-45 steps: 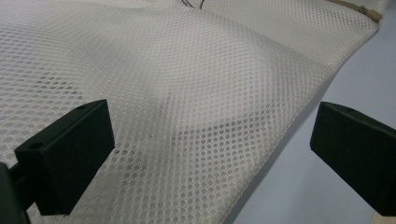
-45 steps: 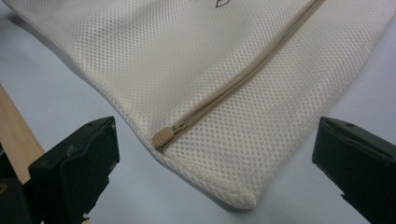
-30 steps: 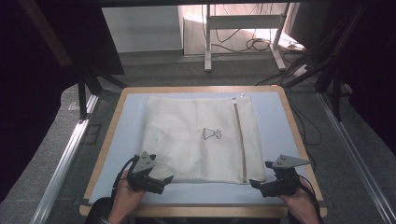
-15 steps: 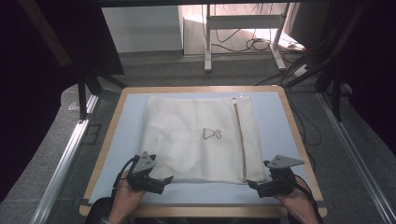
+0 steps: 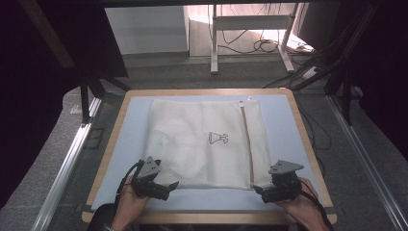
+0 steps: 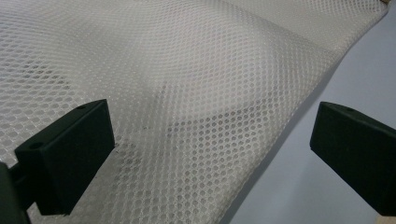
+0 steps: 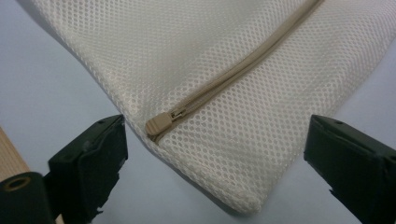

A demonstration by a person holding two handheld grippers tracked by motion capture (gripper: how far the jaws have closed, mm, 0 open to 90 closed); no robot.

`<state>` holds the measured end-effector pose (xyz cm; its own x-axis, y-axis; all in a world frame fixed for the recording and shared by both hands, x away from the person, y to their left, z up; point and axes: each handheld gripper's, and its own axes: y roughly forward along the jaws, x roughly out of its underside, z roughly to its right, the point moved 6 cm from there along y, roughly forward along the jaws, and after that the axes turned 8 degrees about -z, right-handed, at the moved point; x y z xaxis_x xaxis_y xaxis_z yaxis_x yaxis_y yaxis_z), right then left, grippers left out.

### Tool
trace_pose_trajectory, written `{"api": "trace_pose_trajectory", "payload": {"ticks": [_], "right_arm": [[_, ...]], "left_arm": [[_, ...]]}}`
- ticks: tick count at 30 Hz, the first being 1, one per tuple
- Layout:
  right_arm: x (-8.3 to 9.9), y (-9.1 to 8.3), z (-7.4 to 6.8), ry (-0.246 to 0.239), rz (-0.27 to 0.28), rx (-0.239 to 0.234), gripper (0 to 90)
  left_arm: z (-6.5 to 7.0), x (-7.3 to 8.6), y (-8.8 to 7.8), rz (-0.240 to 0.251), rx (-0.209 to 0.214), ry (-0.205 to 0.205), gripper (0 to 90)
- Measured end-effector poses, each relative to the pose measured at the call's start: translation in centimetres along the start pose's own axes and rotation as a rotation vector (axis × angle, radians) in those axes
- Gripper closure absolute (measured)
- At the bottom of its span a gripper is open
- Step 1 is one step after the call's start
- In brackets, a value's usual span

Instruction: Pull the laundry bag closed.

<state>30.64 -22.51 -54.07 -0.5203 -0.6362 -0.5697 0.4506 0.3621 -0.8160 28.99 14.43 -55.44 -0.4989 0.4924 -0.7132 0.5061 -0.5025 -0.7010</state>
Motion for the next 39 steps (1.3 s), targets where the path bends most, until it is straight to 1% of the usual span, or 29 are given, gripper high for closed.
{"api": "trace_pose_trajectory", "payload": {"ticks": [2, 3, 4, 5, 6, 8, 9, 10, 11, 12, 16, 17, 18, 19, 21, 24, 25, 26, 27, 28, 29, 30, 34, 38, 39], "right_arm": [[-0.1, 0.0, -0.2, -0.015, 0.001, 0.007, 10.6], [-0.3, -0.1, -0.2, -0.030, 0.007, 0.017, 14.5], [-0.3, -0.1, -0.2, -0.030, 0.007, 0.017, 14.5], [-0.4, -0.3, -0.3, -0.045, 0.019, 0.021, 19.0], [-0.4, -0.3, -0.3, -0.045, 0.019, 0.021, 19.0], [-0.6, -0.5, -0.3, -0.055, 0.033, 0.024, 23.9], [-0.7, -0.7, -0.3, -0.062, 0.042, 0.023, 28.6], [-0.7, -0.7, -0.3, -0.062, 0.042, 0.023, 28.6], [-0.8, -0.8, -0.3, -0.073, 0.049, 0.027, 33.1], [-0.8, -0.8, -0.3, -0.073, 0.049, 0.027, 33.1], [-1.1, -1.1, -0.4, -0.112, 0.068, 0.052, 41.2], [-1.1, -1.1, -0.5, -0.116, 0.070, 0.052, 43.4], [-1.2, -1.2, -0.5, -0.138, 0.078, 0.058, 47.1], [-1.2, -1.2, -0.5, -0.138, 0.078, 0.058, 47.1], [-1.3, -1.1, -0.6, -0.156, 0.079, 0.065, 51.4], [-1.3, -1.0, -0.7, -0.178, 0.074, 0.066, 55.9], [-1.3, -1.0, -1.0, -0.194, 0.074, 0.055, 58.1], [-1.3, -1.0, -1.0, -0.194, 0.074, 0.055, 58.1], [-1.3, -0.9, -1.2, -0.206, 0.073, 0.046, 58.9], [-1.3, -0.8, -1.4, -0.218, 0.068, 0.039, 59.8], [-1.2, -0.6, -1.7, -0.242, 0.053, 0.032, 61.4], [-1.2, -0.6, -1.7, -0.242, 0.053, 0.032, 61.4], [-0.9, 0.1, -2.3, -0.276, 0.011, 0.009, 66.0], [-0.8, 0.4, -2.5, -0.290, 0.000, 0.003, 66.3], [-0.9, 0.6, -2.7, -0.304, -0.004, -0.007, 65.9]], "left_arm": [[0.0, 0.0, 0.0, -0.001, -0.001, 0.001, 0.0], [0.0, 0.0, 0.0, -0.002, -0.002, 0.001, 0.0], [0.0, 0.0, 0.0, -0.002, -0.002, 0.000, 0.0], [0.0, 0.0, 0.0, -0.003, -0.002, 0.000, 0.0], [0.0, 0.0, 0.0, -0.003, -0.002, 0.000, 0.0], [0.0, 0.0, 0.0, -0.005, -0.003, 0.002, 0.0], [0.0, 0.0, 0.0, -0.005, -0.003, 0.002, 0.0], [0.0, 0.0, 0.0, -0.005, -0.003, 0.002, 0.0], [0.0, 0.0, 0.0, -0.006, -0.004, 0.003, 0.0], [0.0, 0.0, 0.0, -0.006, -0.005, 0.003, 0.0], [0.0, 0.0, 0.0, -0.009, -0.007, 0.004, 0.0], [0.0, 0.0, 0.0, -0.008, -0.007, 0.002, 0.0], [-0.1, 0.0, 0.0, -0.007, -0.005, 0.001, 0.0], [-0.1, 0.0, 0.0, -0.006, -0.003, -0.003, 0.0], [-0.1, 0.0, 0.0, -0.005, -0.001, -0.013, 0.0], [-0.1, 0.0, 0.0, -0.002, 0.002, -0.022, 0.0], [-0.1, 0.0, 0.0, -0.002, 0.004, -0.024, 0.0], [-0.1, 0.0, 0.0, -0.002, 0.004, -0.024, 0.0], [-0.1, 0.0, 0.0, -0.004, 0.003, -0.024, 0.0], [-0.2, 0.0, 0.0, -0.007, 0.003, -0.025, 0.0], [-0.2, 0.0, 0.1, -0.009, 0.004, -0.025, 0.0], [-0.2, 0.0, 0.1, -0.009, 0.004, -0.025, 0.0], [-0.1, 0.0, 0.1, -0.014, 0.003, -0.022, 0.0], [-0.2, 0.1, 0.2, -0.018, 0.001, -0.021, 0.0], [-0.1, 0.1, 0.2, -0.021, 0.002, -0.020, 0.0]]}}
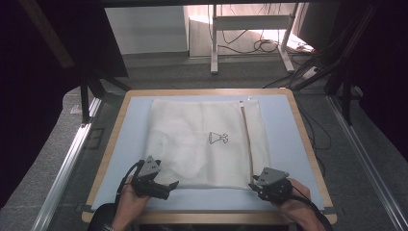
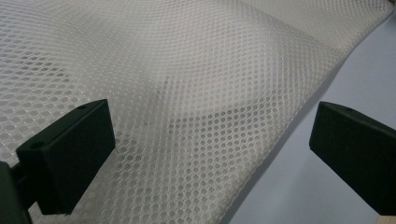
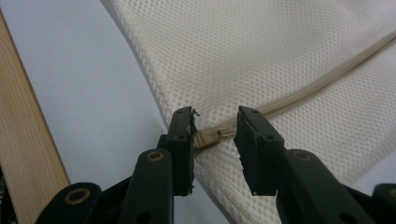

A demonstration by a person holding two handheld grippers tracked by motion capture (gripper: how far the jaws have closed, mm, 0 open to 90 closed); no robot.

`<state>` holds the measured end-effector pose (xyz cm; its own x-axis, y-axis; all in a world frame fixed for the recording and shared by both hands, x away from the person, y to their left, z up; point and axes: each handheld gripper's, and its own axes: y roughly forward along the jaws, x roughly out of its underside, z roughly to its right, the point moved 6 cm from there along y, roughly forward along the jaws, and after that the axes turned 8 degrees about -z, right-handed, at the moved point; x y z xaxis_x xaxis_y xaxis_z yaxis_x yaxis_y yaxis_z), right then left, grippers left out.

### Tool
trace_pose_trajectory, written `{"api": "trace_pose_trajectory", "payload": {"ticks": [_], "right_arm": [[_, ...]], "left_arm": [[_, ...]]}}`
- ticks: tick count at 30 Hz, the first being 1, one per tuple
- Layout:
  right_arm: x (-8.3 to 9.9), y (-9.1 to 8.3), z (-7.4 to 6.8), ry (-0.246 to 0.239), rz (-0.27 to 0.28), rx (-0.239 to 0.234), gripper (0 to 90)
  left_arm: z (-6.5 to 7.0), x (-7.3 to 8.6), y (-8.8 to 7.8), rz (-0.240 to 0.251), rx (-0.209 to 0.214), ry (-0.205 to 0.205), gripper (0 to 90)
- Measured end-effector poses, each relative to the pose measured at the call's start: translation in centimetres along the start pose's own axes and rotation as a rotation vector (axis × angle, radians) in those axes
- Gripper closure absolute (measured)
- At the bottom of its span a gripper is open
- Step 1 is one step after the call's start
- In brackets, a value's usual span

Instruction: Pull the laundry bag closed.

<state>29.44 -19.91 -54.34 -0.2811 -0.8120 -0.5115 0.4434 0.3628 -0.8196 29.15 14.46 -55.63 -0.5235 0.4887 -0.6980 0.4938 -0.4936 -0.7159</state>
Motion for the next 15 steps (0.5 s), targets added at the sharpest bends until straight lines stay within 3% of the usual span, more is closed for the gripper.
{"api": "trace_pose_trajectory", "payload": {"ticks": [7, 15], "right_arm": [[0.0, 1.0, -0.4, -0.039, -0.040, -0.003, 62.9], [-0.1, 0.8, -0.2, -0.031, -0.046, 0.016, 71.2]], "left_arm": [[0.0, 0.0, 0.1, -0.005, -0.001, -0.001, 0.0], [0.0, 0.0, 0.1, -0.007, -0.002, 0.000, 0.0]]}}
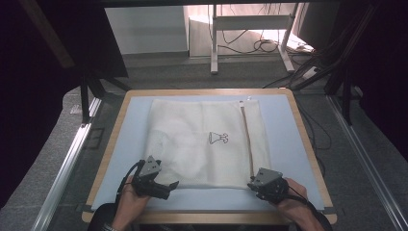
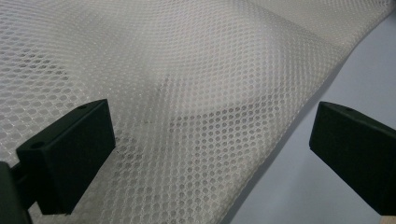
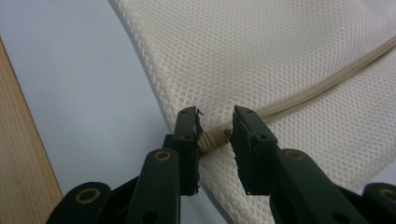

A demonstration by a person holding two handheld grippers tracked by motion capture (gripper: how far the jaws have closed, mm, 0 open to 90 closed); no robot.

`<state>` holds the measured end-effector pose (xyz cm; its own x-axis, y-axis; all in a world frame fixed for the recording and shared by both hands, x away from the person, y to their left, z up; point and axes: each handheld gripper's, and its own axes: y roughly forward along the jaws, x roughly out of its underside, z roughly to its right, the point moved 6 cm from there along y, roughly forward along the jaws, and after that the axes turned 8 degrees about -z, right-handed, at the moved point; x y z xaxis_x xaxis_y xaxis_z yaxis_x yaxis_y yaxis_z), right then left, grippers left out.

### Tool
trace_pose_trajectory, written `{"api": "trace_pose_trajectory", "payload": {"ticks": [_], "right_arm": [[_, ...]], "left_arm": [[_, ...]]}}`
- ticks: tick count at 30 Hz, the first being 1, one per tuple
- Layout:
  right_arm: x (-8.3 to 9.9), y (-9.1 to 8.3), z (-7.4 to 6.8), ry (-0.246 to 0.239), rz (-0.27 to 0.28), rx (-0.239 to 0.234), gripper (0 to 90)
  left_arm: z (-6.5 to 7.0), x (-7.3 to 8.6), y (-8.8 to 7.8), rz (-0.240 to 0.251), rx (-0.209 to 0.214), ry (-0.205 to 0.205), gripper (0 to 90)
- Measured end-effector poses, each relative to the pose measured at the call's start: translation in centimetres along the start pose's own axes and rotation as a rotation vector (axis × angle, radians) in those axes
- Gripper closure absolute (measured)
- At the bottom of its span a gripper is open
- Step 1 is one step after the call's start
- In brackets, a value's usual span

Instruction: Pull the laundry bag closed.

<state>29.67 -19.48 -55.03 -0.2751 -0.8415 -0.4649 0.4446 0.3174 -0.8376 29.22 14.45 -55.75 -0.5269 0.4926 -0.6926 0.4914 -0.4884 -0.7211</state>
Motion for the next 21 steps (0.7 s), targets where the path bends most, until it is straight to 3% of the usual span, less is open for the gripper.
{"api": "trace_pose_trajectory", "payload": {"ticks": [5, 21], "right_arm": [[-0.16, -0.60, 0.43, 0.008, 0.025, 0.038, 76.7], [-0.16, -0.08, 0.68, 0.012, -0.004, 0.033, 83.4]], "left_arm": [[0.01, 0.00, -0.01, -0.001, -0.001, 0.001, 0.0], [0.05, -0.01, 0.05, -0.003, 0.003, -0.001, 0.0]]}}
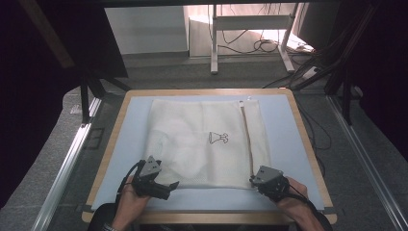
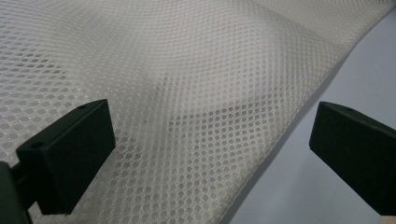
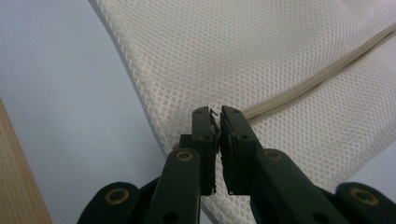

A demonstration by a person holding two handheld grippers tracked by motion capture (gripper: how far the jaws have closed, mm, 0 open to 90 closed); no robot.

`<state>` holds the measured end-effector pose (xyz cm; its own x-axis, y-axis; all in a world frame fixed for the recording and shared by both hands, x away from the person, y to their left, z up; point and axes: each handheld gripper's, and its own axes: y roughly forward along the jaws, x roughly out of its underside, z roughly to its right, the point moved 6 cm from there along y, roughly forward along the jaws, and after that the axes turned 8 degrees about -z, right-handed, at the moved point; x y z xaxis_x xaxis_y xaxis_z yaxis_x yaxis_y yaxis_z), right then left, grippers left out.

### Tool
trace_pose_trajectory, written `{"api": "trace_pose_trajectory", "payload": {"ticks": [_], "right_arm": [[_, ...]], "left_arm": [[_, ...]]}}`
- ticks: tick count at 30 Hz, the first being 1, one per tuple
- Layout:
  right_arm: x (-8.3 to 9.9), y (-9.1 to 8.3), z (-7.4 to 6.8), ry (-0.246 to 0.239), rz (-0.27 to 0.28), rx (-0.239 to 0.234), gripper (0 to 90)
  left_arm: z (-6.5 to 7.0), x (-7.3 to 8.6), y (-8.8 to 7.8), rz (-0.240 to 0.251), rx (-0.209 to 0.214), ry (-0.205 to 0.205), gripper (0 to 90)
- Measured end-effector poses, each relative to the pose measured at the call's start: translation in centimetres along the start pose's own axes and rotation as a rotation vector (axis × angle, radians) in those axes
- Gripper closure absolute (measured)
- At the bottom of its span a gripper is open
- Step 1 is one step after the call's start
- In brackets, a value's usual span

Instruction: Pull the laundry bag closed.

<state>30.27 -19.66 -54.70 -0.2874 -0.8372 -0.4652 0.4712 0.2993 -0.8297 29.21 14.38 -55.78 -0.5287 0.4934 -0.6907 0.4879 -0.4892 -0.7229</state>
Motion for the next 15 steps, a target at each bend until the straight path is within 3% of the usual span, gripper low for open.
{"api": "trace_pose_trajectory", "payload": {"ticks": [15], "right_arm": [[0.22, 0.48, 0.37, 0.012, -0.030, -0.012, 85.0]], "left_arm": [[0.38, -0.40, 0.08, 0.014, 0.030, -0.040, 0.3]]}}
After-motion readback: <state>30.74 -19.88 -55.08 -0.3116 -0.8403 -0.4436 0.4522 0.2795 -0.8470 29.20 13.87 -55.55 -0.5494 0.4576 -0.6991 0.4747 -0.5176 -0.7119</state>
